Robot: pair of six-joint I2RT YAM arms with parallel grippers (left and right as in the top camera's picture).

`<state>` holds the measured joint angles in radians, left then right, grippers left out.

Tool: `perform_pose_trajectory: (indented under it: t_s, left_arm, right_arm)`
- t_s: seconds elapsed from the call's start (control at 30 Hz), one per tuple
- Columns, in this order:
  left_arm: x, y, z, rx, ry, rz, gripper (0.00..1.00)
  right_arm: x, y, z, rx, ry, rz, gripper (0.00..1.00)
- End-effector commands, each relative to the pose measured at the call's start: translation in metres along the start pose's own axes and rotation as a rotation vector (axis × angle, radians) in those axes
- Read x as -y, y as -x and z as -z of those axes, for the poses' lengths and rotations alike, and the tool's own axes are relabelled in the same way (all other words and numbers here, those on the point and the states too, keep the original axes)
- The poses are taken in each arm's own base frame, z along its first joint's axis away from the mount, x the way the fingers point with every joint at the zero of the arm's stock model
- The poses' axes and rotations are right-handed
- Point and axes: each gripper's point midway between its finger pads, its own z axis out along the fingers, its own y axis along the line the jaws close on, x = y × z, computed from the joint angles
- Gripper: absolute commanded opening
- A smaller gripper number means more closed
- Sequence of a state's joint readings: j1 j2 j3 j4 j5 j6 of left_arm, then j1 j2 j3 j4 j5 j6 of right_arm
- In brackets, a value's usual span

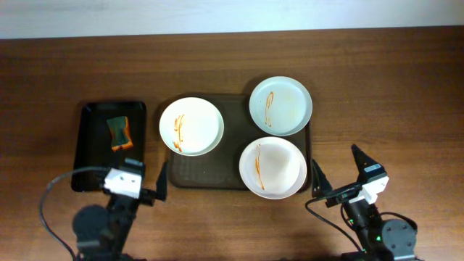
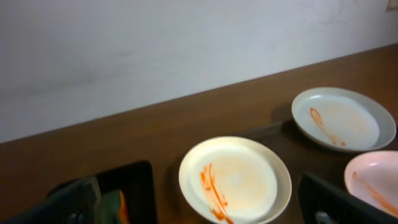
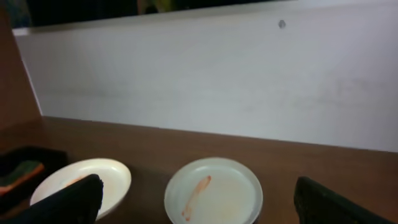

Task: Clean dirty plates on tray and stack at the side
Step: 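Raise both arms and move grippers forward over the sauce-smeared plates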

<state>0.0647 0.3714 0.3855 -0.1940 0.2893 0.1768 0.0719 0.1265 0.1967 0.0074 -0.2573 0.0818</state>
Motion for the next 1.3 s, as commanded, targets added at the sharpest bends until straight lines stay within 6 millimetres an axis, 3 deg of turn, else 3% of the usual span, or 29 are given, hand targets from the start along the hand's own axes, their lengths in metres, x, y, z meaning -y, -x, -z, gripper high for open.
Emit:
perform_pose_trajectory:
  t_s: [0.0, 0.13, 0.33, 0.43, 0.57, 0.73, 0.8, 0.83, 0.9, 1.0, 1.1, 1.23, 1.27]
  left_arm:
    - [-0.004, 0.015, -0.016, -0.096, -0.035, 0.04, 0.99]
    - [-0.011, 0.011, -0.041, -0.288, -0.069, 0.099, 0.99]
    - [-0.019, 0.01, -0.069, -0.559, -0.115, 0.182, 0.99]
    - [-0.009, 0.006, -0.079, -0.664, -0.218, 0.194, 0.99]
    - [0.017, 0.001, -0.089, -0.735, -0.397, 0.302, 0.99]
    - [0.012, -0.004, -0.101, -0.725, -0.383, 0.291, 0.99]
    - [0.011, -0.002, -0.103, -0.714, -0.382, 0.286, 0.99]
    - [0.01, -0.002, -0.103, -0.715, -0.376, 0.283, 0.99]
    - [-0.011, -0.013, -0.105, -0.764, -0.227, 0.293, 0.99]
    - [-0.058, -0.031, -0.099, -0.841, 0.116, 0.35, 1.0]
    - [-0.078, -0.035, -0.093, -0.858, 0.247, 0.328, 1.0]
    - [-0.102, -0.04, -0.084, -0.865, 0.371, 0.349, 1.0]
    - [-0.116, -0.045, -0.081, -0.872, 0.406, 0.377, 1.0]
  right_arm:
    - [-0.005, 0.021, -0.009, -0.027, 0.029, -0.01, 0.98]
    - [-0.002, 0.028, -0.03, -0.166, 0.027, -0.049, 0.98]
    - [-0.008, 0.023, -0.071, -0.453, 0.102, -0.151, 0.98]
    - [-0.013, 0.016, -0.092, -0.581, 0.147, -0.206, 0.98]
    - [-0.044, -0.002, -0.13, -0.778, 0.244, -0.239, 0.98]
    - [-0.095, -0.015, -0.186, -0.724, 0.462, -0.318, 0.98]
    - [-0.111, -0.036, -0.207, -0.725, 0.493, -0.34, 0.8]
    - [-0.114, -0.055, -0.216, -0.756, 0.453, -0.372, 0.72]
    - [-0.118, -0.099, -0.229, -0.834, 0.339, -0.431, 0.63]
    - [-0.127, -0.148, -0.233, -0.917, 0.239, -0.425, 0.59]
    - [-0.127, -0.178, -0.235, -0.979, 0.16, -0.398, 0.57]
    - [-0.135, -0.2, -0.245, -1.013, 0.127, -0.407, 0.47]
    - [-0.136, -0.21, -0.246, -1.019, 0.092, -0.406, 0.47]
